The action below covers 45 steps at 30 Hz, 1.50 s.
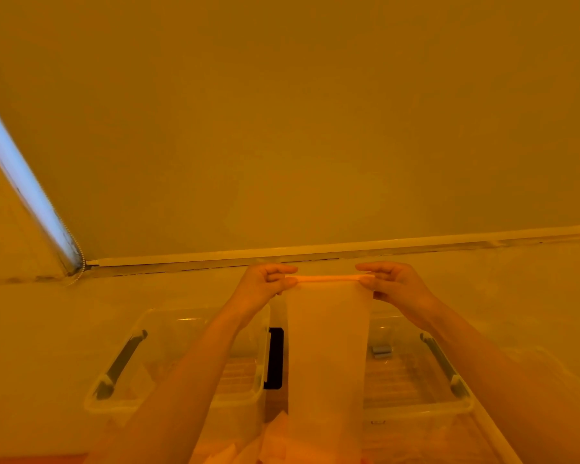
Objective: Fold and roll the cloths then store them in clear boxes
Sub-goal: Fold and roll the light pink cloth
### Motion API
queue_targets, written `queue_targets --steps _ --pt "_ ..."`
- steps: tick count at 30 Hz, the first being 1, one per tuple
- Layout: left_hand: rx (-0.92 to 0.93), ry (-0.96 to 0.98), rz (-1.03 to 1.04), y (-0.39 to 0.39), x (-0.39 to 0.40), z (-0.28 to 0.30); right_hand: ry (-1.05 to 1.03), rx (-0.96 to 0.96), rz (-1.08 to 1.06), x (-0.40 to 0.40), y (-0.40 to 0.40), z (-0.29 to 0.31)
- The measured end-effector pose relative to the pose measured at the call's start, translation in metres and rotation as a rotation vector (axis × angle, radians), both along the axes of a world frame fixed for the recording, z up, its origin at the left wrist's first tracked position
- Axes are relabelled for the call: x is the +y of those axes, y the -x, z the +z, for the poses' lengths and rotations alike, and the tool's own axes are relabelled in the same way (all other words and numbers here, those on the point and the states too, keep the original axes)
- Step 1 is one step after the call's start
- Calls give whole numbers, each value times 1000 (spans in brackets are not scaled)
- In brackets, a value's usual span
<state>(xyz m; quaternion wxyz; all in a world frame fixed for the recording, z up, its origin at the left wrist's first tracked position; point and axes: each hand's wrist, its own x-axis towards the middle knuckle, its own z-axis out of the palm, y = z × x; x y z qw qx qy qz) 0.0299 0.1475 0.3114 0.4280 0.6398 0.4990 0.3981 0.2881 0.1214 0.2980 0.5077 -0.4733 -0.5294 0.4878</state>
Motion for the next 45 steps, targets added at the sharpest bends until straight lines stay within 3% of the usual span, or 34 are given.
queue_targets --steps 9,19,30,36,45 --pt "72 0 -3 -2 2 -4 -13 -99 54 4 -3 -7" --pt "-297 72 -70 1 3 0 26 179 39 2 -5 1" --pt "29 -32 24 -4 -1 2 -47 -64 17 4 -6 -5" --pt "71 1 -10 -5 2 -2 -19 -107 43 8 -5 -11" --pt "-263 68 -84 3 7 -3 7 161 43 6 -4 -3"
